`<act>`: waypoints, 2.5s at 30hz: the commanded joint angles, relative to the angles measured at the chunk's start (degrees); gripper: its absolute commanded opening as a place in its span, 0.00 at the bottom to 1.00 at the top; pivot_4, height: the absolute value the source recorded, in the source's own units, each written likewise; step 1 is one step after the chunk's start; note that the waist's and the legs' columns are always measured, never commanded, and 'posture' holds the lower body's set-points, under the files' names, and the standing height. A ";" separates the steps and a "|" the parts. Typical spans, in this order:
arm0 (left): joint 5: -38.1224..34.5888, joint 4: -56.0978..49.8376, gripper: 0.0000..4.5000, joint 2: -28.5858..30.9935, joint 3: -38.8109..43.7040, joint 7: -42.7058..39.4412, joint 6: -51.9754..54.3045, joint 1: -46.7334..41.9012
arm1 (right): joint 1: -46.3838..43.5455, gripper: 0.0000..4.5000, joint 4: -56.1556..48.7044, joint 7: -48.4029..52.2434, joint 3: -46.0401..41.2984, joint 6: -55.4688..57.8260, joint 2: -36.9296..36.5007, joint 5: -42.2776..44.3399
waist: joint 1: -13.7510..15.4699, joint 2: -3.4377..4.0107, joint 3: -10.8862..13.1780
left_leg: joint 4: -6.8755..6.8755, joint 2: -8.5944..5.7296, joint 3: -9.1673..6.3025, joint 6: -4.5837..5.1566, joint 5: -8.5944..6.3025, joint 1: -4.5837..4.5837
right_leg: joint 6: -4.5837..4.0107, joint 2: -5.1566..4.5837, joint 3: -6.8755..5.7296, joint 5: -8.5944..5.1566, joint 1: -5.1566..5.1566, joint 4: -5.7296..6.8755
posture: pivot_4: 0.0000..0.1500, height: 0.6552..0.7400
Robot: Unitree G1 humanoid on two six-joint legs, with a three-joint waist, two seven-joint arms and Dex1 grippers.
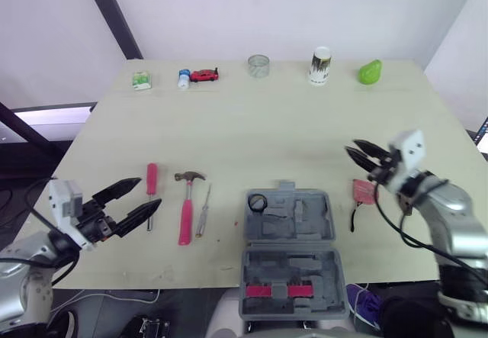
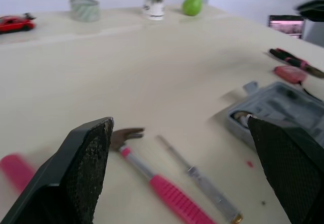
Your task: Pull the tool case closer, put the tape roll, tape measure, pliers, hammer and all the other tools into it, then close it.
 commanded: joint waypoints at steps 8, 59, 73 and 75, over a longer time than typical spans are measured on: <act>4.19 9.67 1.00 0.06 5.58 0.27 -6.89 9.06 | 21.27 0.63 5.72 1.65 -16.50 -10.01 0.81 6.93 | -0.20 -0.08 -0.07 | -0.04 0.16 0.12 0.01 -0.01 0.35 | -0.02 0.18 0.15 -0.02 0.23 -0.04 | 1.00 1.00; -9.63 -27.90 1.00 9.36 -19.75 -6.78 16.08 -22.07 | 16.37 0.98 -18.47 -35.19 12.32 15.28 19.17 -3.07 | -0.07 0.01 -0.25 | -0.19 0.17 -0.02 0.01 -0.02 0.75 | -0.07 0.37 0.16 -0.03 0.74 -0.33 | 1.00 1.00; -11.90 -26.40 1.00 7.95 -19.50 -6.56 18.16 -24.81 | 12.35 0.98 -11.78 -35.12 13.73 15.86 19.97 -3.42 | -0.21 0.01 -0.24 | -0.19 0.19 0.00 0.01 -0.02 0.77 | -0.07 0.46 0.22 -0.03 0.74 -0.31 | 1.00 1.00; -11.86 -26.37 1.00 7.93 -19.49 -6.66 18.11 -24.75 | 11.75 0.98 -10.65 -35.18 13.86 15.71 19.98 -3.70 | -0.17 0.01 -0.24 | -0.19 0.19 0.00 0.01 -0.02 0.77 | -0.07 0.47 0.22 -0.03 0.74 -0.31 | 1.00 1.00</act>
